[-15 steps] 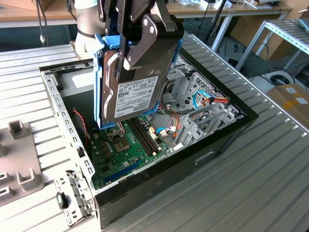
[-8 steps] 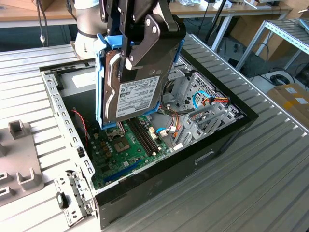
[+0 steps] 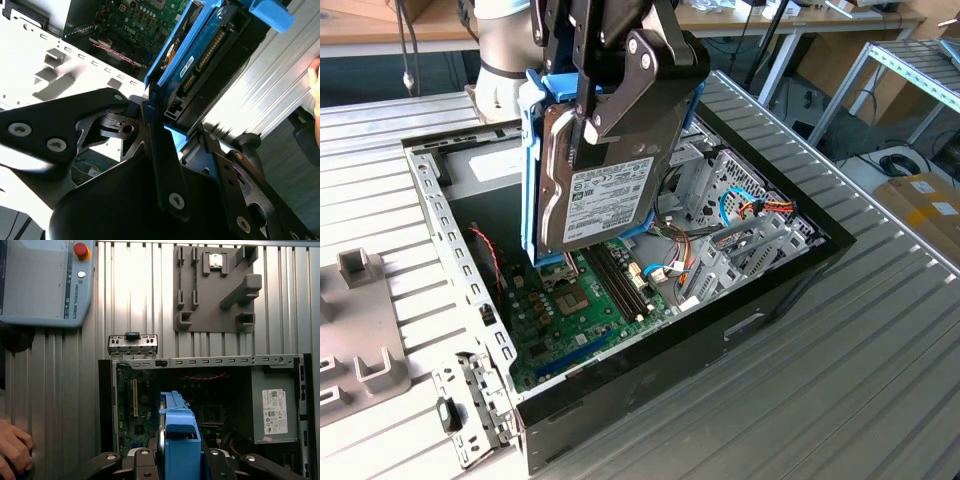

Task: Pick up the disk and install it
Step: 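Pick up the disk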

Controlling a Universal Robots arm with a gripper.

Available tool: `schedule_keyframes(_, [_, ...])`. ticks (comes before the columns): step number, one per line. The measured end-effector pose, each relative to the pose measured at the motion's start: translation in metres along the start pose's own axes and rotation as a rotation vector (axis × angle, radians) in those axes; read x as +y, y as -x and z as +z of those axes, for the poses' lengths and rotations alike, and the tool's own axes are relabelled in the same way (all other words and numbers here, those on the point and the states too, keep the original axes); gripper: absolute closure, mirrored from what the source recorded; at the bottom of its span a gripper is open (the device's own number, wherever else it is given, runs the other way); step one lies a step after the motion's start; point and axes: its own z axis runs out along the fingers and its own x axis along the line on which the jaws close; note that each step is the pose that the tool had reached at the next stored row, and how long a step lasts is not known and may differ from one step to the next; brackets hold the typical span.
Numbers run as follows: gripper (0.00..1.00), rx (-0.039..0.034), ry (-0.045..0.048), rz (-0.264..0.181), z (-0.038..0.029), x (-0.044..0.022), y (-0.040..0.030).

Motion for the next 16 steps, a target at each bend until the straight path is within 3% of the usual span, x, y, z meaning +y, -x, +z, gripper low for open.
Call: schedule_keyframes(16, [0.63,0.0023,-0.0001,0.000,0.0001,-0.0054,-0.0001])
